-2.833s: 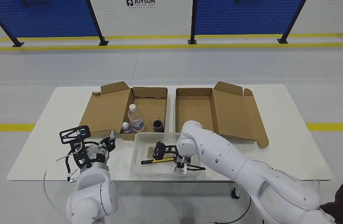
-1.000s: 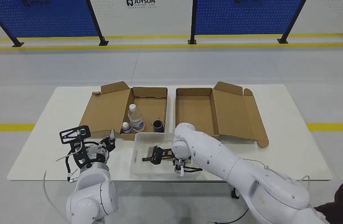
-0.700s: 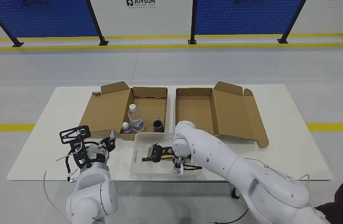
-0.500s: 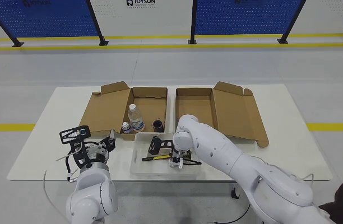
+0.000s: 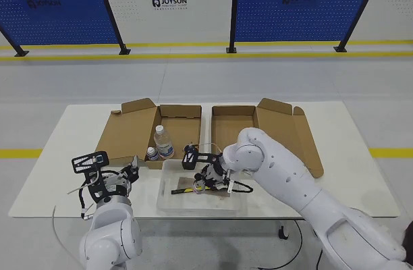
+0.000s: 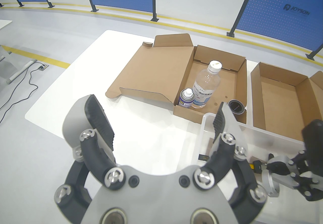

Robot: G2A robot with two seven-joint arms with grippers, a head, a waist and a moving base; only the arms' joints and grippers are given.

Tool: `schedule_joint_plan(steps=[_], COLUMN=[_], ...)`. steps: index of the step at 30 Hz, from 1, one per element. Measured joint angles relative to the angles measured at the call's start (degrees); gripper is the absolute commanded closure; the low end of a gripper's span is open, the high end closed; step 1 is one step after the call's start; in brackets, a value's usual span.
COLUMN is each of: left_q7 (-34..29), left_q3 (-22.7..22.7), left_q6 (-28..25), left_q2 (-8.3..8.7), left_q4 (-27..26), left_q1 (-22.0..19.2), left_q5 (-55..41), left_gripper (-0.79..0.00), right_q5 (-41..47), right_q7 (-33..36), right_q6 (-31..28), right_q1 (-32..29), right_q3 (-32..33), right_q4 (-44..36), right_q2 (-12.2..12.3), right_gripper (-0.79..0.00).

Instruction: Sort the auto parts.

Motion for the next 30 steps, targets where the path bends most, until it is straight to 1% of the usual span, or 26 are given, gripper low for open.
schedule_joint_plan(steps=[1,5,8,10,16,24,27,30], left_q7=[0.0,0.0,0.0,0.0,0.0,0.0,0.0,0.0], left_q3=[0.0,0.0,0.0,0.0,0.0,0.0,0.0,0.0], left_q6=[0.0,0.0,0.0,0.0,0.0,0.0,0.0,0.0], left_q2=[0.0,0.0,0.0,0.0,0.0,0.0,0.0,0.0], left_q4=[0.0,0.0,0.0,0.0,0.0,0.0,0.0,0.0], left_q1=[0.0,0.0,0.0,0.0,0.0,0.0,0.0,0.0], left_q5=[0.0,0.0,0.0,0.0,0.0,0.0,0.0,0.0], left_gripper=[-0.785,-0.785,-0.785,-0.785,-0.785,-0.785,-0.785,-0.785], right_q5=[1.5,7.1,11.4,13.8,16.4,16.8,14.4,11.2], right_q7=[-0.5,-3.2,-5.0,-5.1,-4.6,-5.0,-5.2,-6.2], right_q6=[-0.6,-3.3,-5.1,-5.2,-4.7,-4.7,-2.8,1.4], right_q1=[-1.4,-6.2,-8.9,-10.0,-10.3,-9.7,-9.0,-8.5], right_q3=[1.9,6.7,8.8,9.3,8.4,7.5,7.8,9.6], right_q4=[-1.4,-5.5,-6.7,-6.7,-6.9,-6.5,-6.9,-8.3], right_q2=[1.0,3.6,5.0,5.8,6.9,7.3,7.5,8.1], right_gripper=[0.0,0.0,0.0,0.0,0.0,0.0,0.0,0.0])
